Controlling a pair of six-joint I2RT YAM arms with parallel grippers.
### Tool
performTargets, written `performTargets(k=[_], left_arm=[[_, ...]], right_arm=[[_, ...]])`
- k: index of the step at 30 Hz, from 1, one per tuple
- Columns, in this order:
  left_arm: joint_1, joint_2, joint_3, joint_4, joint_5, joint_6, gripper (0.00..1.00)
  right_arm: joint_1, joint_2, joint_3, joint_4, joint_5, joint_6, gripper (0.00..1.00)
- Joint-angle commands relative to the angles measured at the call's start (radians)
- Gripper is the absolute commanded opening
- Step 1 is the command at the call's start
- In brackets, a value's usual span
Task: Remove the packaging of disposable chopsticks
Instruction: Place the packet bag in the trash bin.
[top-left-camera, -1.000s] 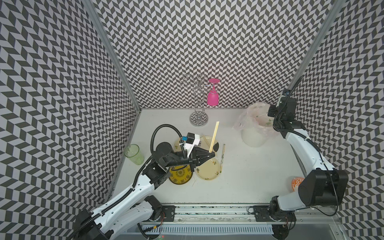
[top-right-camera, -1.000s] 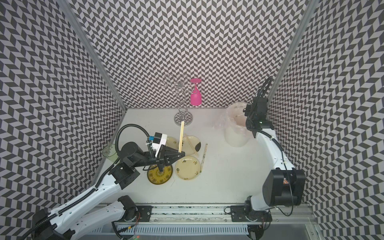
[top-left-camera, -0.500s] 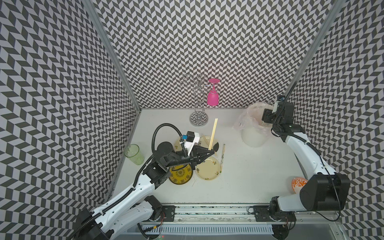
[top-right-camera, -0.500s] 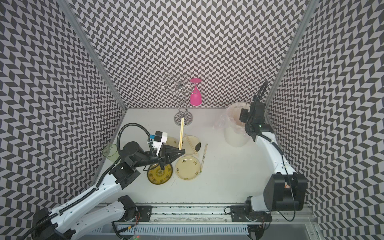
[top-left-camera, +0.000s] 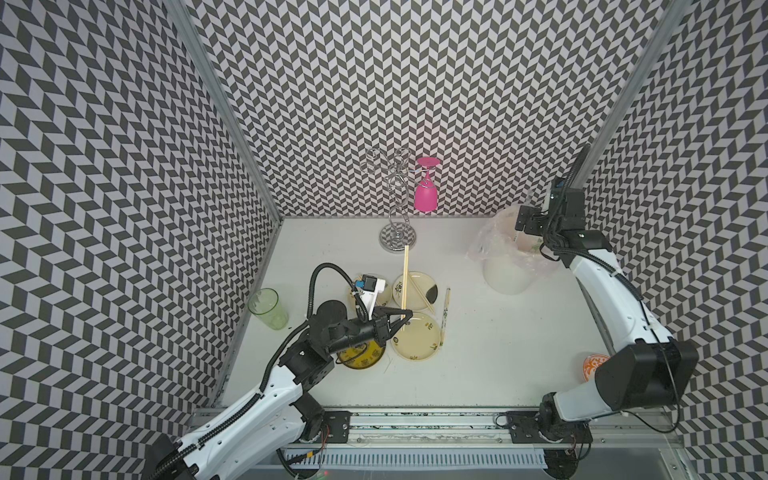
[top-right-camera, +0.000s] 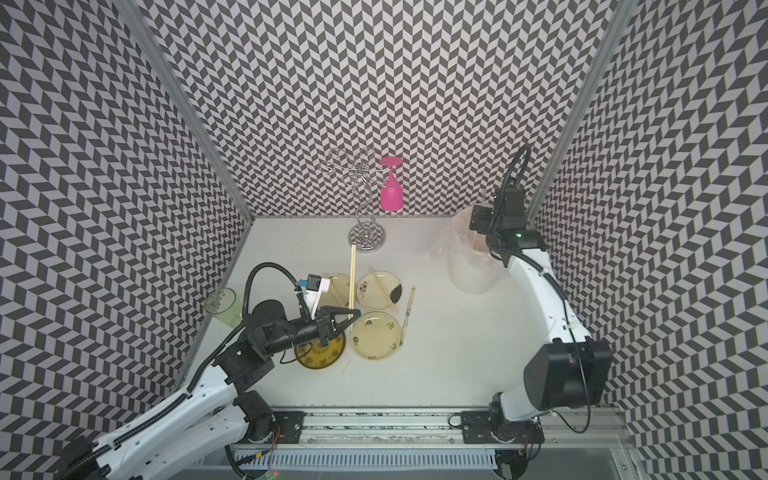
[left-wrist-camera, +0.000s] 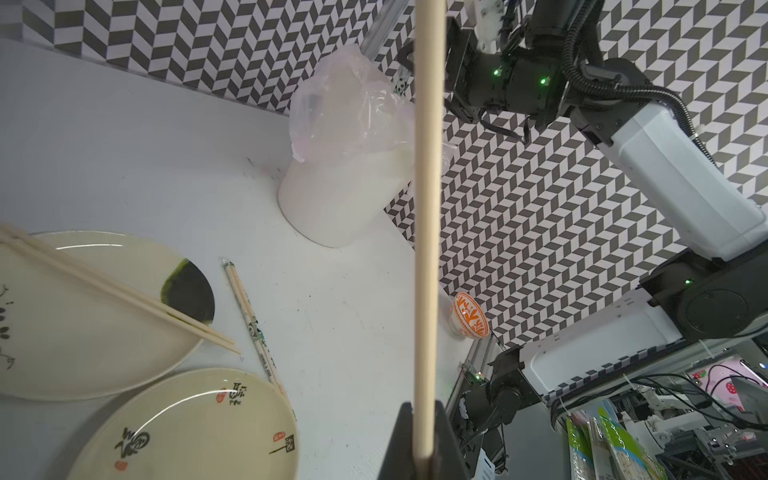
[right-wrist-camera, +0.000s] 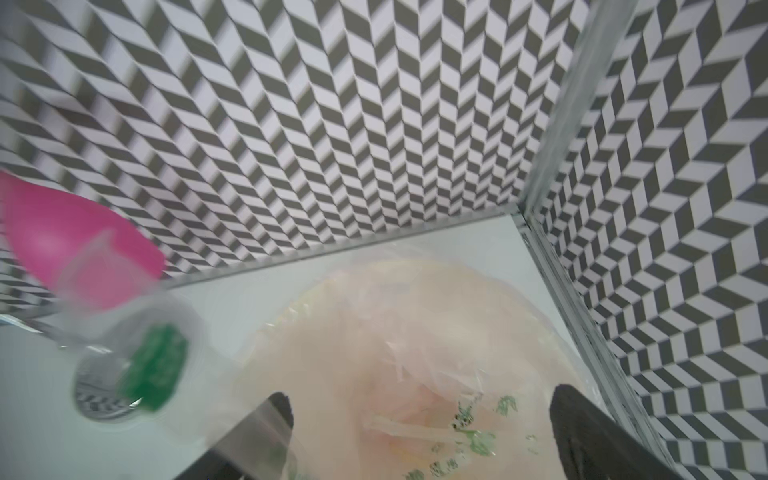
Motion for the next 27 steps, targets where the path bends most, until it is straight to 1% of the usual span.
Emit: performTargets(k=[1,3,6,8,11,13,14,16,19,21,23,25,27], left_arm=[[0.006,-0.032,0.039,-0.056,-0.062,-0.017,0.0],[0.007,-0.009,0.059,-0.065,-0.058,-0.008,0.0],[0.005,0.03,0.081,-0.058,-0.04,-0.012,0.0],[0.006,0.045,0.084,-0.043,-0.04,-0.026,0.0],[0.006,0.053,0.077,-0.019,-0.041,-0.04,0.0],[0.007,0.056,0.075,-0.009,-0.04,-0.044,0.0],[0.007,0.056,0.074,-0.007,-0.041,-0.044,0.0],[0.009,0.053,0.073,-0.001,-0.034,-0.042,0.0],[0.015,0.055,0.073,0.0,-0.02,-0.036,0.0],[0.021,0.055,0.074,-0.005,-0.01,-0.035,0.0],[0.024,0.05,0.069,-0.002,-0.006,-0.036,0.0],[0.026,0.044,0.064,0.003,-0.006,-0.04,0.0],[0.028,0.038,0.053,0.012,-0.007,-0.057,0.0]], right_arm=[[-0.01,0.033,0.018,-0.078,0.072,0.043,0.97],[-0.012,0.0,0.043,-0.071,-0.063,0.084,0.98],[-0.038,-0.076,0.023,0.025,-0.357,0.174,1.0],[-0.051,-0.123,-0.008,0.078,-0.469,0.263,0.99],[-0.067,-0.191,-0.096,0.143,-0.52,0.396,0.99],[-0.086,-0.229,-0.143,0.155,-0.507,0.449,0.99],[-0.106,-0.248,-0.175,0.169,-0.507,0.489,0.99],[-0.156,-0.279,-0.234,0.21,-0.557,0.555,0.99],[-0.246,-0.287,-0.309,0.293,-0.688,0.667,0.99],[-0.287,-0.263,-0.337,0.364,-0.812,0.736,0.99],[-0.303,-0.249,-0.351,0.442,-0.902,0.823,0.99],[-0.302,-0.243,-0.334,0.481,-0.937,0.871,1.0],[-0.303,-0.248,-0.337,0.54,-0.987,0.955,1.0]])
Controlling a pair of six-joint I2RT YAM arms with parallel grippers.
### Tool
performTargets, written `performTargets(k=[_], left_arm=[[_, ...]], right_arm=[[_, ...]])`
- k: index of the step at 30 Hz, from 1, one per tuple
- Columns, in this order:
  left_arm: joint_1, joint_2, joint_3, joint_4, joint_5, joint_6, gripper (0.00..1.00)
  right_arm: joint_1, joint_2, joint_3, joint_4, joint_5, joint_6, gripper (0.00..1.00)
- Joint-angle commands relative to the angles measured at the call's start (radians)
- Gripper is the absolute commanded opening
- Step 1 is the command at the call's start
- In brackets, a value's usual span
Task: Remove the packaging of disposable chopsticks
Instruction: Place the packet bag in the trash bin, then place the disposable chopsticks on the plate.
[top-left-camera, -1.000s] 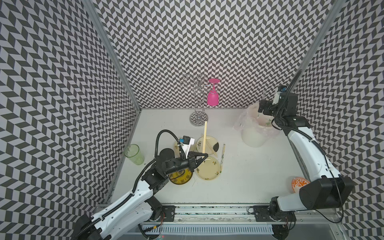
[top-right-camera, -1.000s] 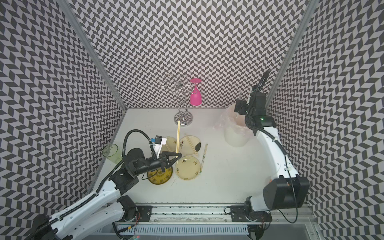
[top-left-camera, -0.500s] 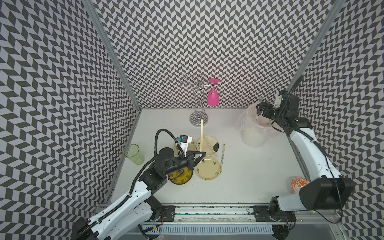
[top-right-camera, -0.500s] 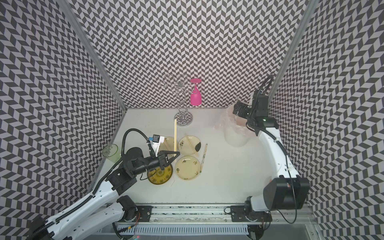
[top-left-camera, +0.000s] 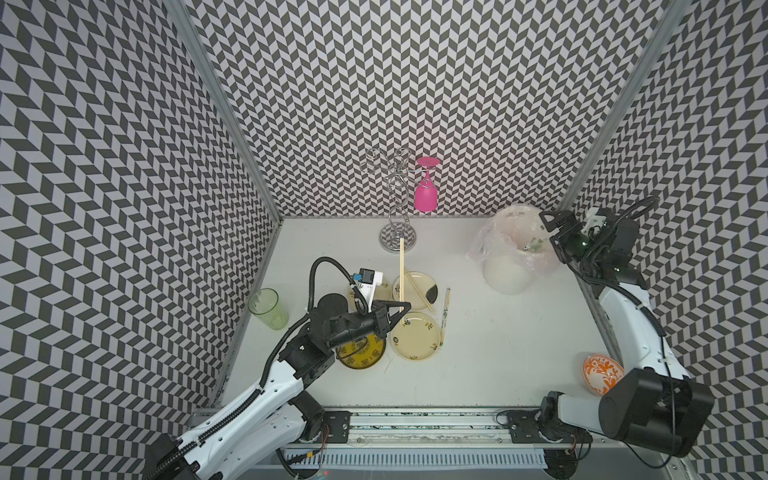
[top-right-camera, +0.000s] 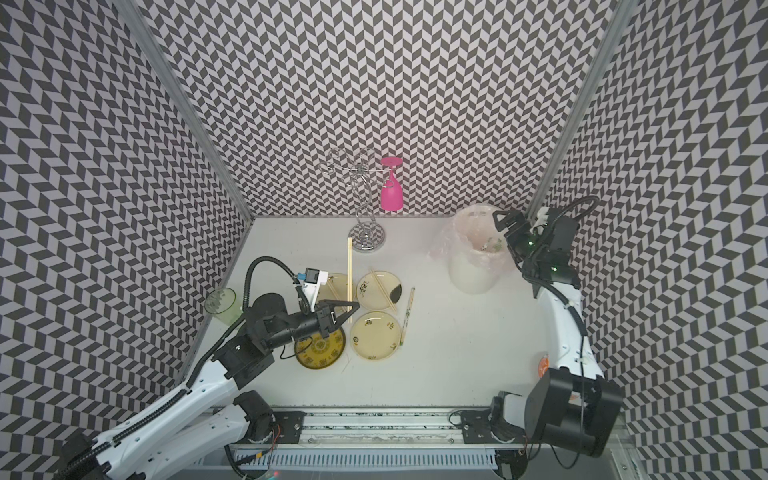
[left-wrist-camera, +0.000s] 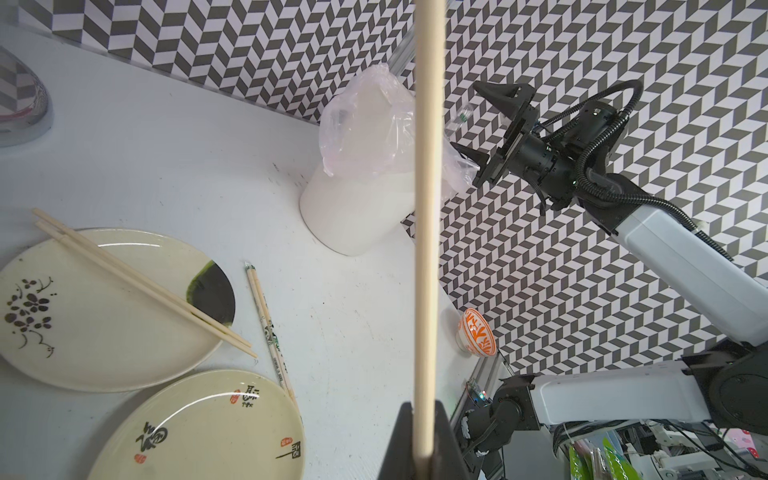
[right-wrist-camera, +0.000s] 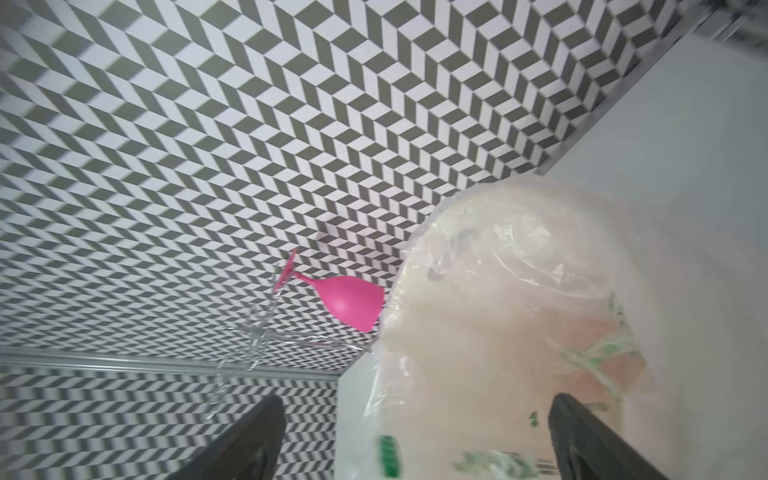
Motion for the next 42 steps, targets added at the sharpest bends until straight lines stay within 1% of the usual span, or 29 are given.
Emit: performTargets(k=[1,3,4,5,7,9,11,12,14,17,19,21,23,24,26,30,33,38,41,42], left_arm=[[0.012,-0.019,-0.01,0.048,0.008,-0.033,0.0],[0.018,-0.026,-0.028,0.067,0.013,-0.069,0.0],[0.02,-0.029,-0.037,0.081,0.019,-0.085,0.0],[0.023,-0.031,-0.049,0.092,0.026,-0.105,0.0],[0.026,-0.038,-0.062,0.092,0.026,-0.15,0.0],[0.026,-0.06,-0.087,0.078,0.022,-0.232,0.0],[0.024,-0.122,-0.154,0.087,0.017,-0.358,0.0],[0.023,-0.161,-0.193,0.101,0.017,-0.414,0.0],[0.02,-0.264,-0.285,0.082,-0.012,-0.537,0.0],[0.02,-0.449,-0.387,-0.044,-0.073,-0.641,0.0],[0.02,-0.562,-0.44,-0.123,-0.102,-0.704,0.0],[0.02,-0.676,-0.475,-0.22,-0.125,-0.774,0.0],[0.02,-0.787,-0.506,-0.304,-0.145,-0.841,0.0],[0.02,-0.795,-0.513,-0.34,-0.146,-0.855,0.0],[0.019,-0.751,-0.51,-0.357,-0.14,-0.851,0.0],[0.02,-0.717,-0.552,-0.323,-0.143,-0.909,0.0],[0.02,-0.706,-0.602,-0.287,-0.141,-0.962,0.0],[0.019,-0.69,-0.616,-0.36,-0.148,-1.002,0.0],[0.02,-0.671,-0.587,-0.363,-0.158,-1.002,0.0],[0.02,-0.657,-0.575,-0.338,-0.163,-0.983,0.0]], right_arm=[[0.002,-0.013,-0.007,0.212,-0.172,0.229,0.99],[0.001,-0.027,-0.08,0.36,-0.237,0.388,1.0],[0.0,-0.033,-0.102,0.414,-0.255,0.438,0.99],[0.001,-0.041,-0.106,0.422,-0.261,0.45,0.99],[0.004,-0.058,-0.068,0.386,-0.258,0.39,0.97],[0.036,-0.07,0.021,0.275,-0.237,0.264,0.96],[0.097,-0.083,0.127,0.127,-0.152,0.114,0.96],[0.133,-0.09,0.162,0.093,-0.122,0.069,0.95],[0.225,-0.099,0.219,0.053,-0.046,-0.007,0.94],[0.399,-0.107,0.241,0.072,0.051,-0.08,0.92],[0.504,-0.079,0.285,0.023,0.091,-0.142,0.92],[0.571,-0.051,0.309,-0.015,0.126,-0.184,0.92],[0.61,-0.046,0.283,0.007,0.129,-0.185,0.92],[0.618,-0.047,0.263,0.026,0.123,-0.176,0.92],[0.625,-0.052,0.221,0.067,0.107,-0.158,0.92],[0.635,-0.062,0.161,0.124,0.089,-0.125,0.92],[0.648,-0.064,0.145,0.128,0.071,-0.128,0.93],[0.665,-0.08,0.094,0.163,0.051,-0.113,0.93],[0.693,-0.042,0.069,0.203,-0.016,-0.124,0.88],[0.708,-0.002,0.082,0.196,-0.076,-0.143,0.88]])
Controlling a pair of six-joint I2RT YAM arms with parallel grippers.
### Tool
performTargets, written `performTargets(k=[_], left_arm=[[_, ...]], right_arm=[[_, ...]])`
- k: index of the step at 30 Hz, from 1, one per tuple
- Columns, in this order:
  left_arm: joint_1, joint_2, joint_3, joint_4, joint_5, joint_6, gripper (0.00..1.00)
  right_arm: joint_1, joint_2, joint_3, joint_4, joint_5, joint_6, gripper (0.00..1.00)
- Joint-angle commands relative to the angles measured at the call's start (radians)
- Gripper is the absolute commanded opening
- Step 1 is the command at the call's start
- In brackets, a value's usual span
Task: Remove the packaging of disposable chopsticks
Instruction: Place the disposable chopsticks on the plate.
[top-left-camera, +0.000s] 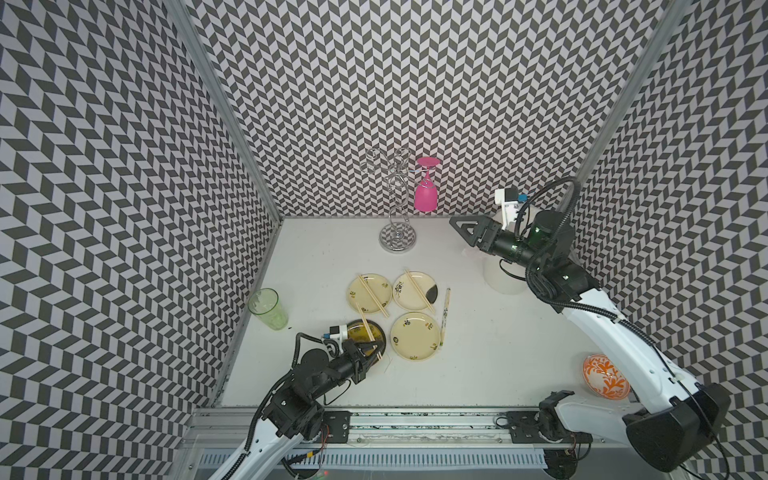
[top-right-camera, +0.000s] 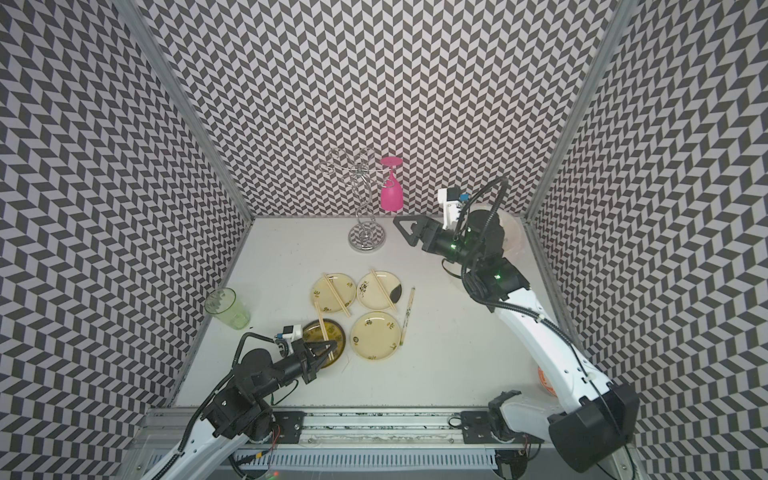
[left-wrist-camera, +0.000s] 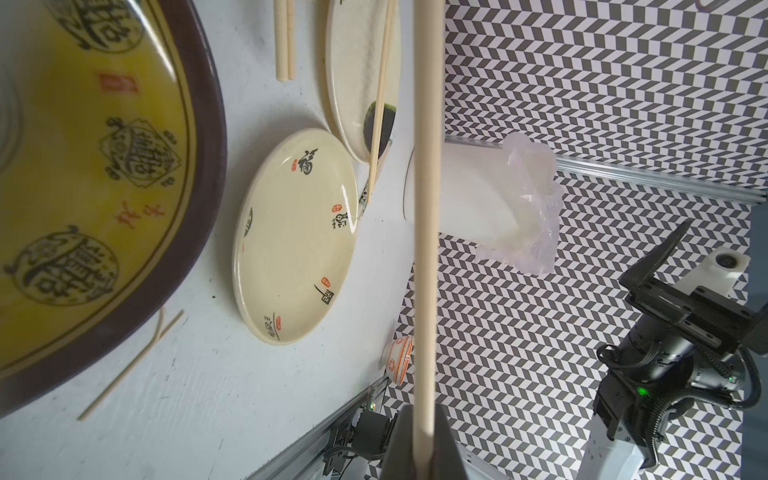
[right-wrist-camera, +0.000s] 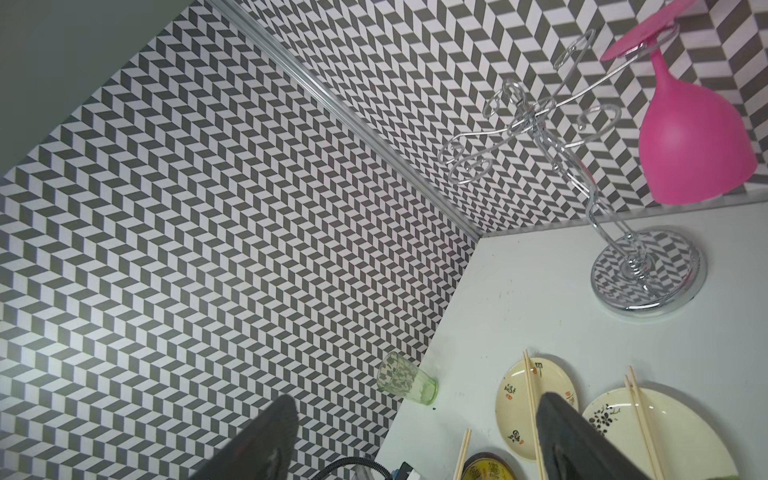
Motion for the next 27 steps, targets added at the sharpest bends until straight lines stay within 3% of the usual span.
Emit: performTargets(k=[1,4,7,11,14,21,27], left_arm=[[-0.001,0.035,-0.041,-0.072,-0.014,0.007,0.0],[-0.001,0.096,-0.006,0.044,0.008,0.139,0.0],[-0.001,0.15,0.063,0.093,0.008,0.273,0.0],[0.0,0.2,0.159,0.074,-0.029,0.378,0.0],[0.0,0.207,0.175,0.128,-0.04,0.41,0.0],[0.002,0.187,0.121,0.283,-0.01,0.382,0.0],[0.003,0.166,0.106,0.314,0.023,0.359,0.0]], right_arm=[[0.042,0.095,0.012,0.076,-0.183,-0.021,0.87],[0.115,0.225,0.024,0.067,-0.316,-0.041,0.68],[0.258,0.325,0.055,0.01,-0.308,-0.119,0.71],[0.316,0.372,0.013,0.039,-0.277,-0.103,0.71],[0.345,0.384,-0.035,0.109,-0.302,-0.08,0.69],[0.388,0.425,-0.023,0.083,-0.327,-0.118,0.65],[0.423,0.46,0.008,0.135,-0.376,-0.11,0.54]])
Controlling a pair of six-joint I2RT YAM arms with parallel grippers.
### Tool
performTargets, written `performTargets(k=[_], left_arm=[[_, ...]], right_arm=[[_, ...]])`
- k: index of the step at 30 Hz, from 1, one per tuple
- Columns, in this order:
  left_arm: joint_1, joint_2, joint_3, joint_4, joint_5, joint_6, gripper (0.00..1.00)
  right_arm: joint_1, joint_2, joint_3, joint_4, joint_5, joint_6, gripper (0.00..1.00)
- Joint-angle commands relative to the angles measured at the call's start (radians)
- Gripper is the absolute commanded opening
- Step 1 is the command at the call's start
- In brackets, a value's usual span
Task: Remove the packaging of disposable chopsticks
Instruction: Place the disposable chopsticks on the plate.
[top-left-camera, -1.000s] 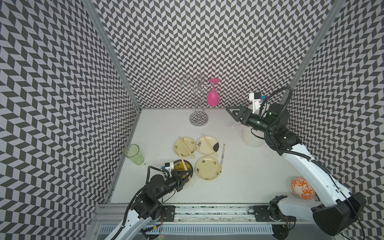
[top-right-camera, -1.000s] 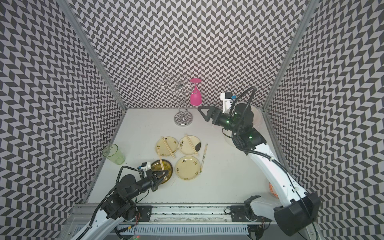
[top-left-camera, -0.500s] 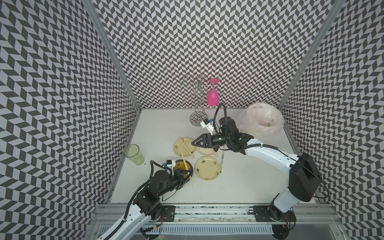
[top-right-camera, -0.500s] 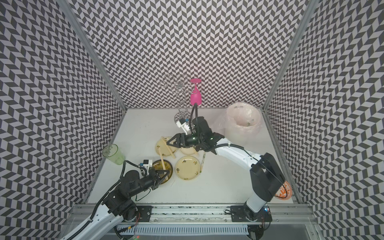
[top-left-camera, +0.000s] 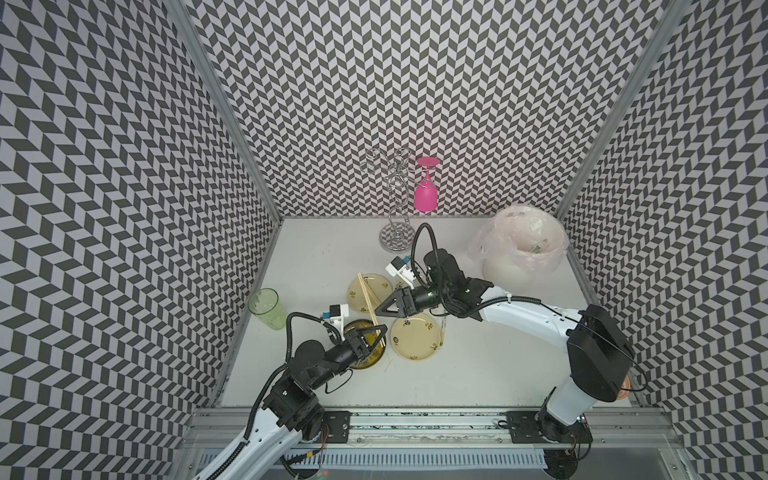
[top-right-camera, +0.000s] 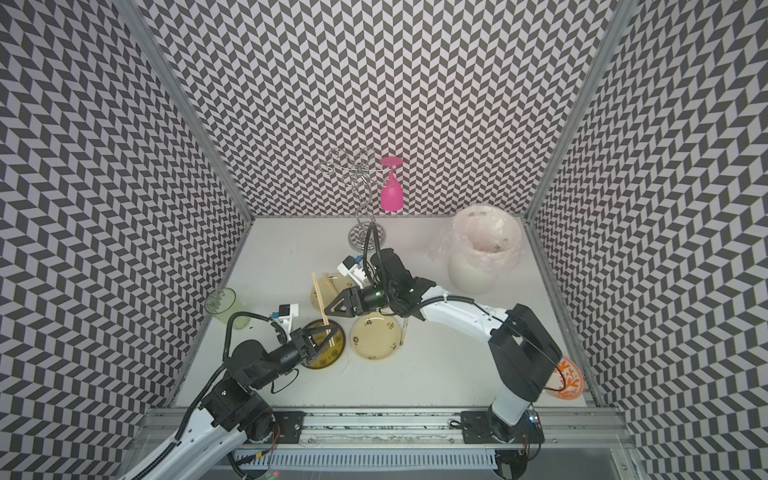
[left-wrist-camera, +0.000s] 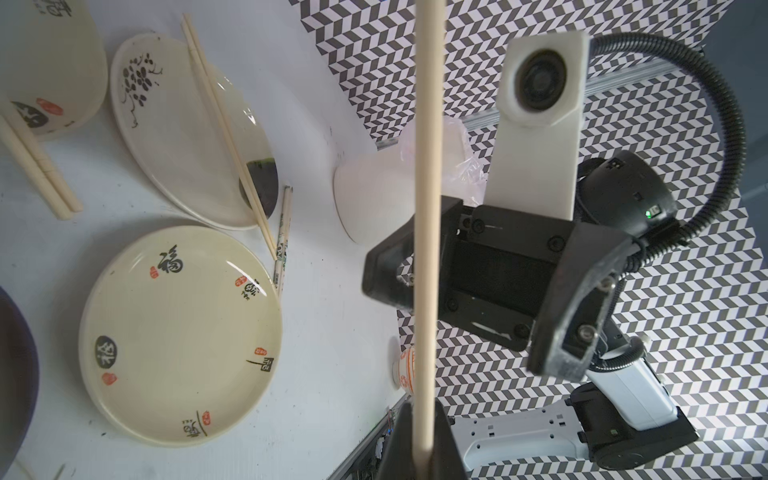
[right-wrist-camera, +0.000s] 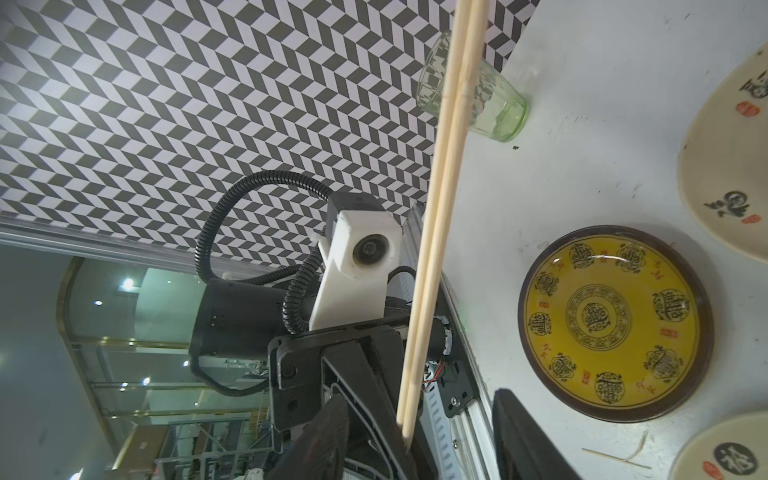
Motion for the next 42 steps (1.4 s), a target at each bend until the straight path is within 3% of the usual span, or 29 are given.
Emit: performTargets(k=[1,6,8,13,15,16,18,20,21,23,29,33,37,42], left_arm=[[0.002,-0.013,-0.008,0.07,0.026,-0.005,0.0],[0.002,-0.018,-0.002,0.051,0.031,-0.011,0.0],[0.002,-0.025,-0.008,0.042,0.031,-0.018,0.0],[0.003,-0.081,-0.029,0.034,-0.004,-0.049,0.0],[0.002,-0.097,-0.038,0.035,-0.008,-0.06,0.0],[0.002,-0.101,-0.038,0.031,-0.008,-0.061,0.07],[0.002,-0.106,-0.014,-0.014,-0.02,-0.044,0.38],[0.003,-0.11,0.058,-0.126,-0.062,0.02,0.62],[0.002,-0.109,0.111,-0.199,-0.093,0.065,0.88],[0.002,-0.092,0.219,-0.318,-0.16,0.154,0.99],[0.003,0.126,0.61,-0.62,-0.358,0.467,0.98],[0.002,0.38,0.86,-0.724,-0.502,0.662,0.96],[0.002,0.488,0.957,-0.669,-0.612,0.798,0.95],[0.015,0.494,0.96,-0.569,-0.681,0.895,0.96]], right_arm=[[0.032,0.031,0.043,0.082,-0.041,-0.001,0.53],[0.054,0.053,0.066,0.119,-0.067,0.011,0.41],[0.056,0.052,0.067,0.13,-0.066,0.016,0.23],[0.056,0.043,0.063,0.12,-0.055,-0.001,0.0],[0.056,0.038,0.058,0.129,-0.046,0.001,0.0],[0.055,0.034,0.055,0.137,-0.042,0.003,0.0],[0.054,0.028,0.056,0.139,-0.015,0.002,0.0],[0.04,0.012,0.056,0.134,0.029,0.0,0.0],[0.027,0.0,0.053,0.136,0.055,0.004,0.0],[-0.005,-0.026,0.051,0.122,0.103,-0.002,0.0],[-0.095,-0.015,0.064,-0.043,0.184,-0.073,0.0],[-0.001,0.076,0.086,-0.129,0.181,-0.107,0.0],[0.099,0.164,0.076,-0.103,0.184,-0.083,0.0],[0.182,0.301,0.17,-0.188,0.196,-0.119,0.0]])
